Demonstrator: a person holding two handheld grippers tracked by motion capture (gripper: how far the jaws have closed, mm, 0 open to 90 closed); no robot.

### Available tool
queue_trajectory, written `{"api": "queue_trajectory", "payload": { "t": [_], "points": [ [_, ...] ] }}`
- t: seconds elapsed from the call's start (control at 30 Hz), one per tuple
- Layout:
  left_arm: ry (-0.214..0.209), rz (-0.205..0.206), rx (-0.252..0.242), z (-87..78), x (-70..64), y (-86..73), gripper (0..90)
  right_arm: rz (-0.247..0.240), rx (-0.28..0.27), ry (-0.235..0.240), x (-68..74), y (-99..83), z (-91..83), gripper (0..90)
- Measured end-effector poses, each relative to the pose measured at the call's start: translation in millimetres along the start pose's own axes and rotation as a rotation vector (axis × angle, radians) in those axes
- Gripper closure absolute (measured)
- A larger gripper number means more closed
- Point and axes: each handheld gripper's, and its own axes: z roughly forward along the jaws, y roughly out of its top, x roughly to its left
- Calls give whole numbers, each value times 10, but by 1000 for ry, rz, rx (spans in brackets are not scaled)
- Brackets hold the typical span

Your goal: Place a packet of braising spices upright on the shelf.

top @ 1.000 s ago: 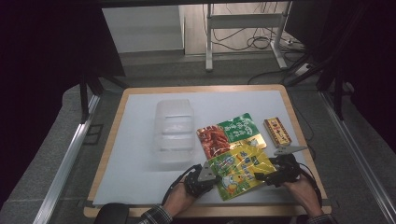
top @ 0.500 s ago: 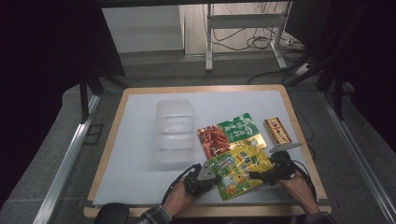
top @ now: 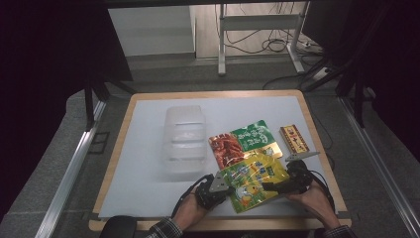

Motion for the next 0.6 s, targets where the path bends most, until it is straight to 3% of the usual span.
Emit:
{"api": "queue_trajectory", "payload": {
  "t": [0.07, 0.17, 0.2, 0.23, 0.3, 0.37, 0.4, 0.5, 0.57, 0.6],
  "points": [
    [4, 4, -1, 0, -6, 0, 900, -26, 19, -73, 33, 9, -5, 242],
    [9, 7, -1, 0, -13, 1, 900, 15, -24, -101, 20, 27, -80, 483],
    [9, 7, -1, 0, -13, 1, 900, 15, -24, -101, 20, 27, -80, 483],
    [10, 4, -5, -5, -15, 0, 900, 19, -53, -100, 11, 28, -141, 584],
    [10, 3, -8, -9, -15, -1, 900, 12, -66, -102, 14, 28, -159, 630],
    [23, 11, -12, -14, -26, -3, 868, -43, -88, -137, 91, 42, -190, 715],
    [38, 7, -14, -15, -33, -5, 868, -43, -88, -137, 91, 42, -190, 715],
    [69, -2, -23, -38, -43, -9, 777, -61, -105, -144, 141, 77, -225, 796],
    [119, 29, -19, -85, -75, 5, 728, -66, -112, -143, 160, 87, -241, 816],
    [119, 29, -19, -85, -75, 5, 694, -66, -112, -143, 160, 87, -241, 816]
  ]
}}
